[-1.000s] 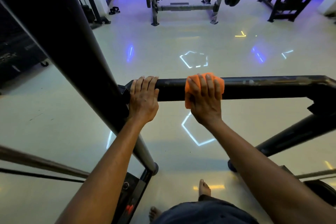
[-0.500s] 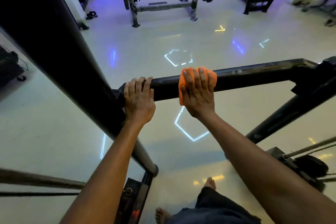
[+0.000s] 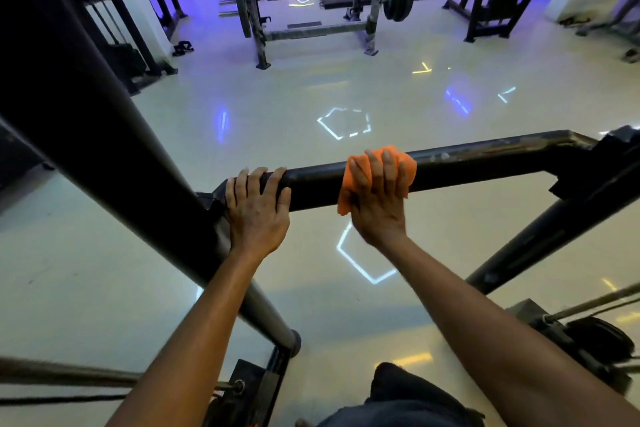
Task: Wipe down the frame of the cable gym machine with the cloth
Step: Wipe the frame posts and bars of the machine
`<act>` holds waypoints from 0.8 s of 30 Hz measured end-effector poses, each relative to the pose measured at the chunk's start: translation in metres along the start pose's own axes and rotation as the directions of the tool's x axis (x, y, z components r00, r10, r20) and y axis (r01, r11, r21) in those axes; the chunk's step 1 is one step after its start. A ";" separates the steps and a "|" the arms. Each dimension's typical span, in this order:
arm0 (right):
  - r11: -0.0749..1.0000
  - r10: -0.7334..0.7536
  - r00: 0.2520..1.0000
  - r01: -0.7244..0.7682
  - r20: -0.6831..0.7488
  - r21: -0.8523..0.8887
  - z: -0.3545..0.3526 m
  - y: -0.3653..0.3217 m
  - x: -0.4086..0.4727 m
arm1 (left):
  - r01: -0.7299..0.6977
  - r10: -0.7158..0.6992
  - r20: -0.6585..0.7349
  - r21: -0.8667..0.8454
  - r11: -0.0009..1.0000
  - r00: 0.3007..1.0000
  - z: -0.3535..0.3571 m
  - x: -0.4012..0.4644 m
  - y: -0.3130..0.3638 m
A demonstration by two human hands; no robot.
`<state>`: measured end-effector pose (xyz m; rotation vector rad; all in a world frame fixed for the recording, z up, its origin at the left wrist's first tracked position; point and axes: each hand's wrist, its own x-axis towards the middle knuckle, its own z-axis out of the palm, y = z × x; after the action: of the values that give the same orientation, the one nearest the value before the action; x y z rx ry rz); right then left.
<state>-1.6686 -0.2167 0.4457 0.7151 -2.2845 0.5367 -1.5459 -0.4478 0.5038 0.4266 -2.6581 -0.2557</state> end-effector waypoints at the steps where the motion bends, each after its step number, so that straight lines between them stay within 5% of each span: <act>1: 0.998 0.056 0.998 -0.056 0.006 0.018 0.004 -0.016 0.002 | -0.004 0.005 0.013 -0.042 0.999 1.000 -0.001 0.002 0.006; 5: 0.999 -0.023 0.998 0.021 0.052 0.051 0.011 -0.048 0.006 | -0.065 0.078 0.088 -0.148 0.987 0.993 0.000 0.010 0.037; 9: 0.969 -0.238 0.971 0.238 0.022 -0.062 -0.007 0.013 0.002 | -0.110 0.118 0.081 -0.105 0.988 0.990 0.007 0.006 0.036; 12: 0.994 -0.101 0.994 0.102 0.038 -0.026 -0.023 0.053 0.000 | -0.114 0.120 0.067 -0.084 0.990 0.991 0.010 0.004 0.035; 16: 0.996 0.089 0.994 -0.091 0.062 0.026 -0.012 0.013 0.008 | -0.048 0.054 0.060 -0.088 0.995 0.997 0.015 0.007 0.053; 21: 0.964 -0.262 0.963 0.258 0.068 0.066 -0.011 0.013 0.017 | -0.027 0.035 0.063 -0.117 0.993 0.997 0.020 0.014 0.077; 24: 0.968 -0.252 0.967 0.252 0.045 0.014 -0.025 0.072 0.016 | -0.015 0.020 0.053 -0.104 0.994 0.998 0.025 0.016 0.087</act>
<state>-1.7109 -0.1536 0.4613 1.0146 -2.1910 0.4133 -1.5934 -0.3691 0.5089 0.3681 -2.6855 -0.4034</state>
